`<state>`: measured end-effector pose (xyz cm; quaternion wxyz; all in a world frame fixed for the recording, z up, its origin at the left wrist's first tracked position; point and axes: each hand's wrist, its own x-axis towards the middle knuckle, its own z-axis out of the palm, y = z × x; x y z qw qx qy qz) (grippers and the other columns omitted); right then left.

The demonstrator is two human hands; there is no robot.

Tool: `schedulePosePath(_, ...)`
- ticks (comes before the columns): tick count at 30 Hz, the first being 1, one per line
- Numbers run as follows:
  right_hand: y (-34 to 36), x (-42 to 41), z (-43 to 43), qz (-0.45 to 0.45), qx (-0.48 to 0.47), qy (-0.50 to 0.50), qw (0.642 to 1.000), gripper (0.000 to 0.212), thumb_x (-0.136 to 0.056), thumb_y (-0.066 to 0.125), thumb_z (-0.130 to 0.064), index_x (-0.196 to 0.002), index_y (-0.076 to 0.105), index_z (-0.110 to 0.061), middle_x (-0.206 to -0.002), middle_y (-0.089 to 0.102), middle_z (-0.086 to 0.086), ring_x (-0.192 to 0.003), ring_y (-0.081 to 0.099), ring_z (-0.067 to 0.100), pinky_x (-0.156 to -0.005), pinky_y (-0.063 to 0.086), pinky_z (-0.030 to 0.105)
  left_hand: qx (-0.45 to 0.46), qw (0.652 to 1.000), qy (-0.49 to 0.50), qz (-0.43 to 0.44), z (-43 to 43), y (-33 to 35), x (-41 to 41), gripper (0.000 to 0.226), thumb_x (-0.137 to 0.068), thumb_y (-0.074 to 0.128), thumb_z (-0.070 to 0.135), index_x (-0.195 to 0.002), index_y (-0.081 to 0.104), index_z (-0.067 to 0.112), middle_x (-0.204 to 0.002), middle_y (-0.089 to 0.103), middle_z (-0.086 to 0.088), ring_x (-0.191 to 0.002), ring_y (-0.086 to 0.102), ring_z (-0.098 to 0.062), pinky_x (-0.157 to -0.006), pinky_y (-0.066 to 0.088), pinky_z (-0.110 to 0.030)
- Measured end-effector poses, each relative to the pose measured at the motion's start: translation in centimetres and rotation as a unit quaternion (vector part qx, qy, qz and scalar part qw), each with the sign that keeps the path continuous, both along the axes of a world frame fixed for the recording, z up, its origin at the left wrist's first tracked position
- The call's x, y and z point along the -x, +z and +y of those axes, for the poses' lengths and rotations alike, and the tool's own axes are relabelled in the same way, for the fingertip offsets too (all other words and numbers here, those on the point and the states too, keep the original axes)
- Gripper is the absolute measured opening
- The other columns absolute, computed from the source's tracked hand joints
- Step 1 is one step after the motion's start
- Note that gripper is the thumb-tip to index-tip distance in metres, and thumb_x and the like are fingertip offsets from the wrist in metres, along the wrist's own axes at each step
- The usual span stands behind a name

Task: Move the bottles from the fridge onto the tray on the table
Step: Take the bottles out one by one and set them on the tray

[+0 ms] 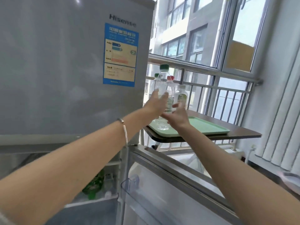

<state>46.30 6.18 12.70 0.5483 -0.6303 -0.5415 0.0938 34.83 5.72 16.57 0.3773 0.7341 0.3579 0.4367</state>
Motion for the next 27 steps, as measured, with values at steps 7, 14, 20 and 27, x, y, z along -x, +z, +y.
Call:
schedulePosePath(7,-1.5,-1.3,5.1,0.041,0.049,0.015,0.998,0.072,-0.081,0.074,-0.016,-0.137,0.030,-0.007,-0.131,0.048,0.017,-0.083,0.062,0.021,-0.085,0.057,0.046,-0.011,1.000,0.000,-0.008,3.2,-2.3,-2.6,0.057,-0.101,0.025,0.047,-0.152,0.016,0.023,-0.159,0.022,-0.003,-0.144,0.027,-0.025,-0.115,0.025,-0.043)
schedulePosePath(14,-3.3,-2.2,7.7,-0.068,0.082,0.007,0.994,0.049,-0.086,0.061,-0.033,-0.127,0.043,-0.013,-0.112,0.057,0.004,-0.096,0.059,0.023,-0.088,0.052,0.040,0.000,1.000,0.008,0.025,4.7,-3.9,-4.3,0.062,-0.100,0.018,0.052,-0.153,0.020,0.020,-0.163,0.005,-0.004,-0.151,0.003,-0.022,-0.119,0.003,-0.043)
schedulePosePath(20,-3.7,-1.8,7.8,-0.130,0.047,-0.038,0.990,0.044,-0.091,0.053,-0.030,-0.129,0.052,-0.008,-0.123,0.064,0.011,-0.108,0.062,0.028,-0.078,0.047,0.032,0.046,0.999,-0.009,-0.002,3.8,-4.2,-4.1,0.062,-0.099,0.025,0.052,-0.147,0.035,0.013,-0.151,0.040,-0.009,-0.142,0.032,-0.027,-0.118,0.021,-0.046)
schedulePosePath(27,-3.2,2.5,1.6,-0.144,-0.198,-0.030,0.969,0.016,-0.086,0.056,0.000,-0.090,0.071,-0.004,-0.078,0.069,0.006,-0.070,0.061,0.021,-0.066,0.051,0.032,-0.064,0.998,0.017,-0.008,0.6,-3.0,0.1,0.036,-0.101,0.032,0.033,-0.107,0.057,0.008,-0.088,0.058,-0.001,-0.095,0.059,-0.025,-0.082,0.043,-0.034)
